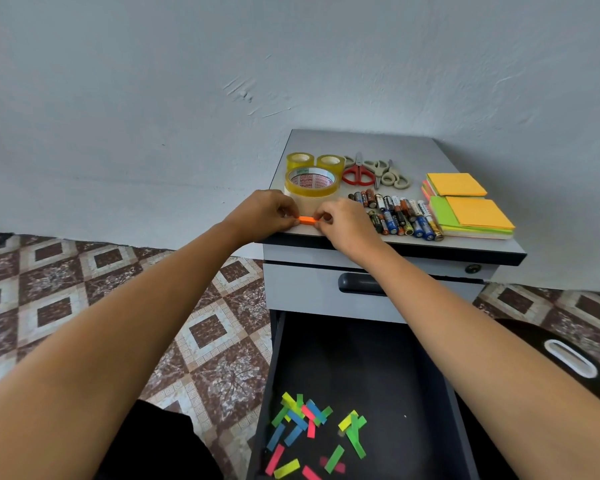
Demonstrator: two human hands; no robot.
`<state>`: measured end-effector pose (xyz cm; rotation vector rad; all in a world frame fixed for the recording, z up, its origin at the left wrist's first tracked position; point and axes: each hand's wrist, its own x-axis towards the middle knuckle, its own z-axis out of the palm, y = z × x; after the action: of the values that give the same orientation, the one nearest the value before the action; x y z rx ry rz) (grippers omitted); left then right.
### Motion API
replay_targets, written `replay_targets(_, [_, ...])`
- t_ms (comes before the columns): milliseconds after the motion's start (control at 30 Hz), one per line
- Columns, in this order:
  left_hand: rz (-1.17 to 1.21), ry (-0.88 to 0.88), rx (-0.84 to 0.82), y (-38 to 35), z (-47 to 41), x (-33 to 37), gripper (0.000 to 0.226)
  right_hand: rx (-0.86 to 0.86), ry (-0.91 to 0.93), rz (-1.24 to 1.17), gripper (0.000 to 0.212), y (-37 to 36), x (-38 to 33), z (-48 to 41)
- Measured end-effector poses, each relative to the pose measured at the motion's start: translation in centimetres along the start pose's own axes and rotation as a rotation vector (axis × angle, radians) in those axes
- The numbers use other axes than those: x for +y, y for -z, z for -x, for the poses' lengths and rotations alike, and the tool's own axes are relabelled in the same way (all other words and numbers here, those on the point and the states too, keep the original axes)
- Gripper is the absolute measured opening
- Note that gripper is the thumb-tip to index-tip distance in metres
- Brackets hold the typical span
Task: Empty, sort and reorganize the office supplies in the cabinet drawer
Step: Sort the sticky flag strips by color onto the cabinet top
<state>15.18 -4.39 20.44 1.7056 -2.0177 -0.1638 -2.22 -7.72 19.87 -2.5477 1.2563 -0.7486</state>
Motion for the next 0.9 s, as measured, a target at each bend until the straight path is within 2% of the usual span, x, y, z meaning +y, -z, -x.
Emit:
replay_targets(233, [-0.002, 0.0, 0.024, -0.2, 0.1, 0.0, 0.019, 0.002, 0.001, 0.006, 0.021, 0.1, -0.2, 0.0])
replay_targets(500, [0.043, 0.043, 0.082, -0.1, 1.1, 0.3, 0.033, 0.026, -0.006, -0.044, 0.026, 0.6, -0.2, 0.8])
replay_targets(733, [0.071, 0.019, 0.212, -0.8, 5.7, 2.7, 0.04, 0.041, 0.028, -0.086, 0.03, 1.8, 0.7, 5.2])
replay_targets(900, [0.076, -0.003, 0.158, -3.6, 10.2, 5.0, 0.043, -0.015, 0.035, -0.051, 0.036, 1.6, 1.6, 9.6])
